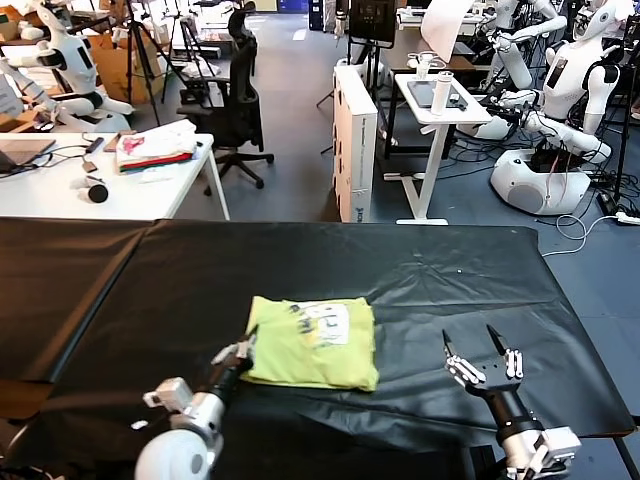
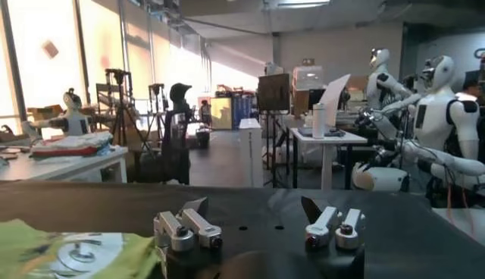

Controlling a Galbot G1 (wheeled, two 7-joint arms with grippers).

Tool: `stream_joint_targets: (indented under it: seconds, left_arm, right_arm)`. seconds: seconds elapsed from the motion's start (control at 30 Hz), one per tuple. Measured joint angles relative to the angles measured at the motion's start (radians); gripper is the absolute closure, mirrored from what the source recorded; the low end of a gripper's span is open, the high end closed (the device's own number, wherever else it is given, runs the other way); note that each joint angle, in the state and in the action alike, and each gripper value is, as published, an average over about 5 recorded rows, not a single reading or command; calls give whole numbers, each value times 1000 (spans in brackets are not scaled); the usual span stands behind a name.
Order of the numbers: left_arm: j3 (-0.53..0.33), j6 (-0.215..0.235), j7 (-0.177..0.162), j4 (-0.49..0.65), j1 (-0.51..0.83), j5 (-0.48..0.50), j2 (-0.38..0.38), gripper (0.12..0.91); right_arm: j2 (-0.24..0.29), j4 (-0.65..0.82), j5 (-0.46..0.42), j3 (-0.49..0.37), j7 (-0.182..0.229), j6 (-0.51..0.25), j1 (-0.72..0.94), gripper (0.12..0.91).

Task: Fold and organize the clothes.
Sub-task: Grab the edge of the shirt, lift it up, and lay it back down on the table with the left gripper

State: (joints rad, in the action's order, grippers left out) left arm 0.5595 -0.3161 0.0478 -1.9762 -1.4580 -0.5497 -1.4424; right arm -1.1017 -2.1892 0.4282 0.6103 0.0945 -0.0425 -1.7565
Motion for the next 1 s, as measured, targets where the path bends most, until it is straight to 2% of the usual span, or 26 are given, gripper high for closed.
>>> stream_joint_targets:
  seconds: [0.13, 0.37, 0.47, 0.6, 0.7, 0.77, 0.87, 1.0]
  left_arm:
    - [69, -13, -12, -38, -7, 11, 70, 851]
    - [228, -28, -22, -114, -47, -90, 239, 851]
    - [295, -46, -48, -151, -54, -145, 297, 851]
    - [333, -95, -104, -209, -43, -206, 333, 851]
    - [308, -137, -159, -256, -22, -244, 326, 851]
    - [261, -152, -183, -276, -5, -240, 304, 851]
    - [155, -156, -187, -273, 20, -202, 243, 851]
    - [-5, -154, -183, -221, 59, -160, 123, 851]
  right_arm:
    - [-3, 16, -11, -20, 0, 7, 16, 118]
    - [-5, 44, -10, -49, 1, 15, 49, 118]
    - [-9, 53, -9, -57, 1, 15, 58, 118]
    - [-16, 55, -11, -58, 1, 14, 58, 118]
    - [-20, 52, -17, -51, 1, 13, 49, 118]
    - [-24, 47, -24, -46, 1, 12, 42, 118]
    - [-31, 38, -38, -37, 1, 11, 28, 118]
    - [-42, 30, -59, -32, 0, 12, 12, 118]
